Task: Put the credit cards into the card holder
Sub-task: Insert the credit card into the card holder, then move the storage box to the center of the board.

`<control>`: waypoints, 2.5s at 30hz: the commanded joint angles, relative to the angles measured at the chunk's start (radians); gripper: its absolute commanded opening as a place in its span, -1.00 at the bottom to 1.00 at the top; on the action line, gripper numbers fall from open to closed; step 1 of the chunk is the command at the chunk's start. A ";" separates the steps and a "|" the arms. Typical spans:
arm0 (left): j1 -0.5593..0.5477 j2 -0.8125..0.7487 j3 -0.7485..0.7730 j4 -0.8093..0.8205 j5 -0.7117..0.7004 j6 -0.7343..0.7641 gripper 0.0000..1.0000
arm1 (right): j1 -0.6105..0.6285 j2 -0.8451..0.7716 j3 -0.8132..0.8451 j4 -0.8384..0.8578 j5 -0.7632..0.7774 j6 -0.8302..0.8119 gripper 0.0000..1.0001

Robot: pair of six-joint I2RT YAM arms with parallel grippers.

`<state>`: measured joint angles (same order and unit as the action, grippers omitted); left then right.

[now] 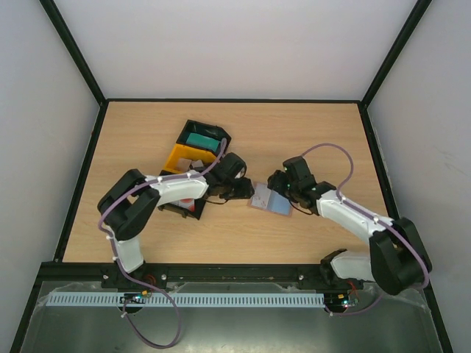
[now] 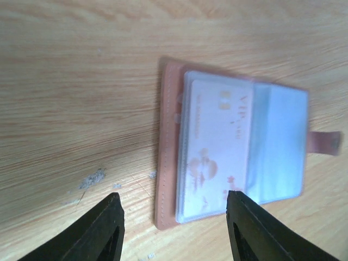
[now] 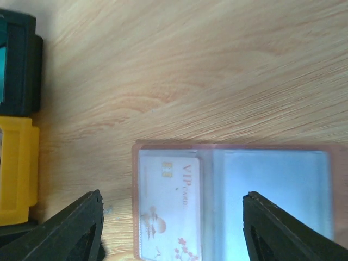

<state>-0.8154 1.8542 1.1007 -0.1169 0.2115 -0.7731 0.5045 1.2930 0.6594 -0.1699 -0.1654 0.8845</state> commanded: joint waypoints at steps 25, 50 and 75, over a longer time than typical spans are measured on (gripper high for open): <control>0.038 -0.254 -0.110 -0.160 -0.079 0.132 0.11 | 0.005 -0.306 -0.134 -0.168 0.225 0.042 0.42; 0.297 -0.611 -0.435 -0.360 -0.423 -0.084 0.22 | 0.005 -0.192 -0.144 -0.045 0.116 0.069 0.40; 0.333 0.207 0.553 -0.467 -0.326 0.443 -0.47 | 0.006 0.218 0.047 0.262 -0.087 -0.070 0.42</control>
<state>-0.4973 1.9919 1.5558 -0.4908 -0.0666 -0.3836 0.5045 1.4845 0.6815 0.0589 -0.2420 0.8448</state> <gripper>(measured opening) 0.267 0.711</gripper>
